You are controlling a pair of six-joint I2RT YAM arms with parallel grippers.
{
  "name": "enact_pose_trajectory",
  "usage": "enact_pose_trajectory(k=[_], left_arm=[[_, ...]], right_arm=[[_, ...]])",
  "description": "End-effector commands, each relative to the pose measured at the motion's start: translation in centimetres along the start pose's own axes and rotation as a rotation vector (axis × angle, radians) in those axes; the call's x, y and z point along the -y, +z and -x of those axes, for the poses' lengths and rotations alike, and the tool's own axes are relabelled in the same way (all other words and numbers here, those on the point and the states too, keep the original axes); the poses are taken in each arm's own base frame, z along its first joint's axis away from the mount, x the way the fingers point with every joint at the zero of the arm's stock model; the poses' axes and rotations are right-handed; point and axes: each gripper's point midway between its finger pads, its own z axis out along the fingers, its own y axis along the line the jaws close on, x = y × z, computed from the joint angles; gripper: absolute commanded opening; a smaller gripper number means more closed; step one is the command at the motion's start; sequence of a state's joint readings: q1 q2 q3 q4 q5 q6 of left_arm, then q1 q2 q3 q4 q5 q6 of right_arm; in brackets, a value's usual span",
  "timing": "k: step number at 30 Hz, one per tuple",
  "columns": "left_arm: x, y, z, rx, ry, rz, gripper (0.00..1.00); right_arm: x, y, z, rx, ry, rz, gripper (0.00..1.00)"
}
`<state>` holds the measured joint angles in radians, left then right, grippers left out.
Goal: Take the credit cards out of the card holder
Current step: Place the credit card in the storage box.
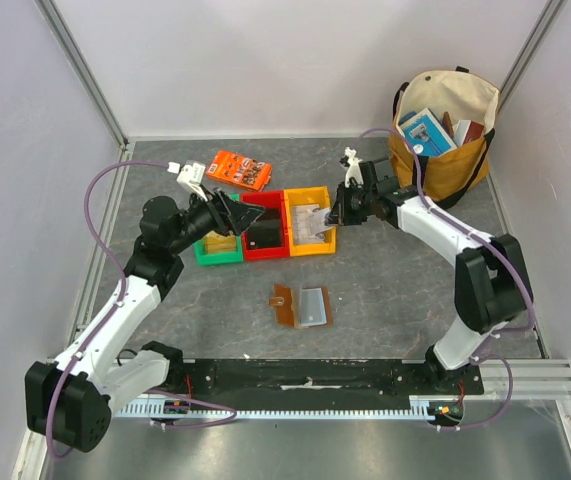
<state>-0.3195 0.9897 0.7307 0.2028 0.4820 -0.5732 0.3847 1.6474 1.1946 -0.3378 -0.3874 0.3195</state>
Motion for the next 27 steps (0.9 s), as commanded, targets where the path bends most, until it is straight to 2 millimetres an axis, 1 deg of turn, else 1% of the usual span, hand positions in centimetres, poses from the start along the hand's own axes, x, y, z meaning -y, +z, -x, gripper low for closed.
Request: enact_pose_trajectory(k=[1,3,6,10,12,15,16,17,18,21,23,25,26,27], left_arm=[[1.1,-0.5,2.5,0.061,0.057,-0.027,0.72],[1.3,-0.5,2.5,0.059,0.054,-0.035,0.72],[1.5,-0.6,2.6,0.057,0.052,-0.046,0.72],[1.4,-0.7,2.7,0.058,0.047,-0.046,0.72],[1.2,-0.7,2.7,0.059,0.045,-0.042,0.72],[1.1,-0.8,2.8,0.061,0.043,-0.042,0.72],[1.2,-0.8,2.9,0.061,0.04,-0.044,0.72],[1.2,-0.8,2.8,0.06,0.039,-0.045,0.72],[1.2,-0.8,2.9,0.06,0.037,-0.047,0.72],[1.5,-0.8,2.7,0.049,0.027,-0.068,0.72],[1.6,-0.7,2.5,0.04,0.016,-0.079,0.72],[1.7,-0.6,2.4,0.03,0.003,-0.086,0.72],[1.7,-0.5,2.3,0.024,-0.001,-0.089,0.72],[1.8,-0.5,2.3,0.022,-0.006,-0.092,0.72]], right_arm=[[-2.3,1.2,1.3,-0.011,-0.013,0.064,0.0],[-2.8,2.1,1.0,-0.028,-0.006,0.081,0.0],[-3.6,3.6,0.2,-0.066,0.015,0.107,0.0],[-4.6,5.1,-0.8,-0.099,0.021,0.135,0.0],[-4.4,5.8,-1.0,-0.103,0.034,0.125,0.0],[-3.0,6.4,-1.1,-0.094,0.049,0.055,0.0],[-2.6,6.4,-1.2,-0.094,0.053,0.037,0.02],[-2.4,6.4,-1.4,-0.098,0.053,0.023,0.05],[-2.2,6.3,-1.5,-0.103,0.056,0.008,0.12],[-1.5,5.3,-1.6,-0.099,0.033,-0.041,0.35],[-1.3,4.1,-1.5,-0.083,0.01,-0.068,0.51],[-1.1,2.6,-1.0,-0.061,-0.018,-0.104,0.61],[-0.9,1.8,-0.8,-0.051,-0.032,-0.128,0.64],[-1.0,0.8,-0.3,-0.028,-0.046,-0.143,0.69]])
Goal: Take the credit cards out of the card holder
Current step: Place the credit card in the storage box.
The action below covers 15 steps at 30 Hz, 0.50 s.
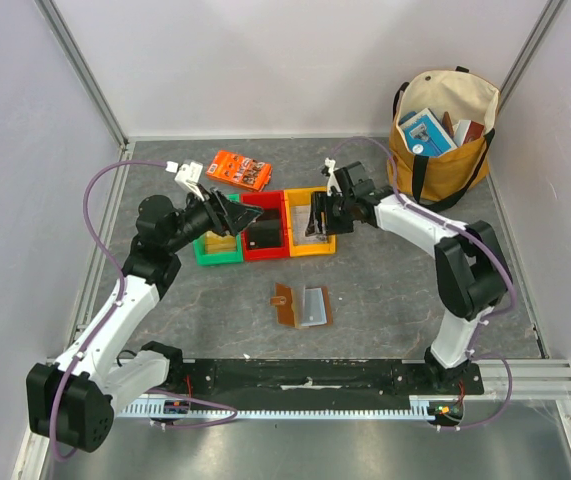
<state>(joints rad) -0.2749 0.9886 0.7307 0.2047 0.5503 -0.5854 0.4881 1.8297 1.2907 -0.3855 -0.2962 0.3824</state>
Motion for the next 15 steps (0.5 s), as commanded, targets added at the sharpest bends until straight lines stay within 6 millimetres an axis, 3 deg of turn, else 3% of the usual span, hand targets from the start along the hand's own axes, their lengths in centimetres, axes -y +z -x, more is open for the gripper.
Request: enact_pose_trajectory(k=[1,5,7,12,15], left_arm=[[2.1,0.1,2.0,0.029,0.006,-0.074,0.72],[2.2,0.4,1.5,0.01,-0.015,-0.082,0.71],[2.6,0.8,0.8,-0.017,-0.023,-0.088,0.71],[5.3,2.2,-3.2,-0.127,0.06,-0.063,0.71],[7.6,3.0,-6.7,-0.208,0.062,-0.071,0.7]], right_arm=[[-0.3,-5.5,2.2,0.124,-0.082,-0.082,0.73],[-1.2,-8.8,2.0,0.186,-0.109,-0.081,0.75],[-1.6,-9.4,0.5,0.18,-0.118,-0.067,0.74],[-1.3,-10.2,-3.2,0.157,-0.114,-0.057,0.59],[-0.3,-10.3,-5.3,0.153,-0.094,-0.069,0.49]])
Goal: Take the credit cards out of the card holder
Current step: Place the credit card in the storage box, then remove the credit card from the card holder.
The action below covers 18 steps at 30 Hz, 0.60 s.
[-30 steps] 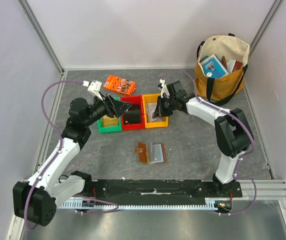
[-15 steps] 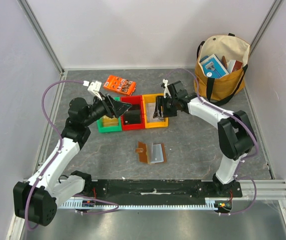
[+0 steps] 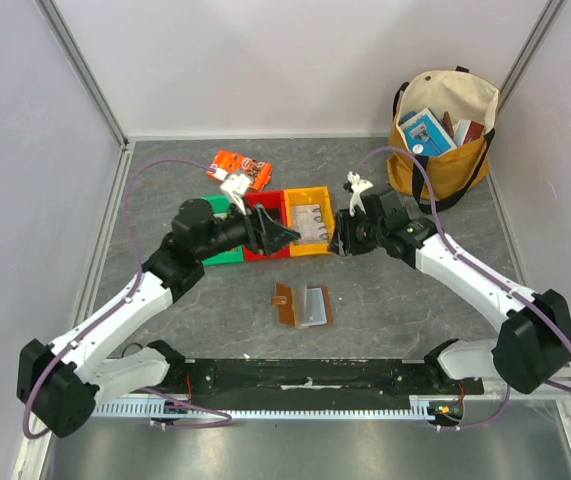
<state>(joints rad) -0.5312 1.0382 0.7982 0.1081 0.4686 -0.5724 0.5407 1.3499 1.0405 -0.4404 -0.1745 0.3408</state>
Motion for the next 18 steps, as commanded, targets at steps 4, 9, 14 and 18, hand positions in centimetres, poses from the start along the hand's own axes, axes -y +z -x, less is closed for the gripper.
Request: enact_pose_trajectory(k=[4,9,14,18], left_arm=[[3.8,3.3,-6.7,-0.22,0.015,0.048,0.68],[4.4,5.0,-13.4,-0.447,-0.025,0.124,0.67],[3.9,5.5,-18.8,-0.585,-0.047,0.19,0.67],[1.8,5.5,-21.1,-0.637,-0.034,0.284,0.67]], right_arm=[[3.0,-0.4,-5.4,-0.032,0.048,-0.088,0.44],[4.7,-0.6,-7.3,-0.011,0.069,-0.15,0.44],[6.5,-1.2,-7.7,0.026,0.055,-0.232,0.45],[6.8,-1.4,-7.6,0.039,0.047,-0.243,0.44]])
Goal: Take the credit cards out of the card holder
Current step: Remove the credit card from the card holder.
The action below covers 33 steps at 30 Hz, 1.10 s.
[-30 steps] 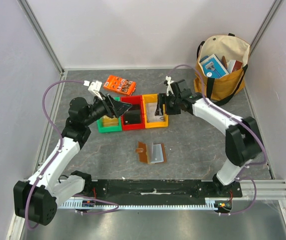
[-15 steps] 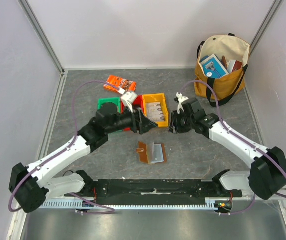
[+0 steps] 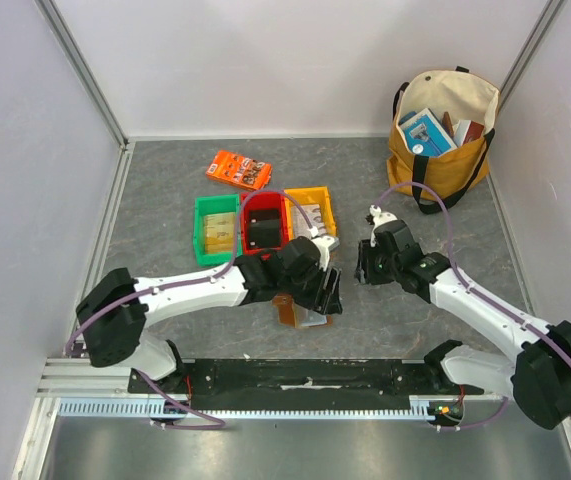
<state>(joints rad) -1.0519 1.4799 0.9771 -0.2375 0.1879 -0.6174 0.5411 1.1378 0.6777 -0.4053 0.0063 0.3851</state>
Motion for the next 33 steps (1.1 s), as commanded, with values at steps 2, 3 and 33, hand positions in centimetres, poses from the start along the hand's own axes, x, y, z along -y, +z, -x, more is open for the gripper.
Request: enact_pose_trajectory(k=[2,3,33], left_arm=[[-2.3,1.0,-0.4,-0.011,-0.048,0.153,0.67],[-3.1,0.9,-0.6,-0.013,-0.05,0.191,0.67],[-12.5,-1.0,-6.6,0.094,-0.419,0.316,0.39]], right_arm=[[0.6,-0.2,1.6,0.083,-0.001,-0.033,0.44],[0.2,-0.3,1.8,0.088,-0.007,-0.017,0.44],[-11.5,3.1,-3.1,-0.136,0.058,0.559,0.4]])
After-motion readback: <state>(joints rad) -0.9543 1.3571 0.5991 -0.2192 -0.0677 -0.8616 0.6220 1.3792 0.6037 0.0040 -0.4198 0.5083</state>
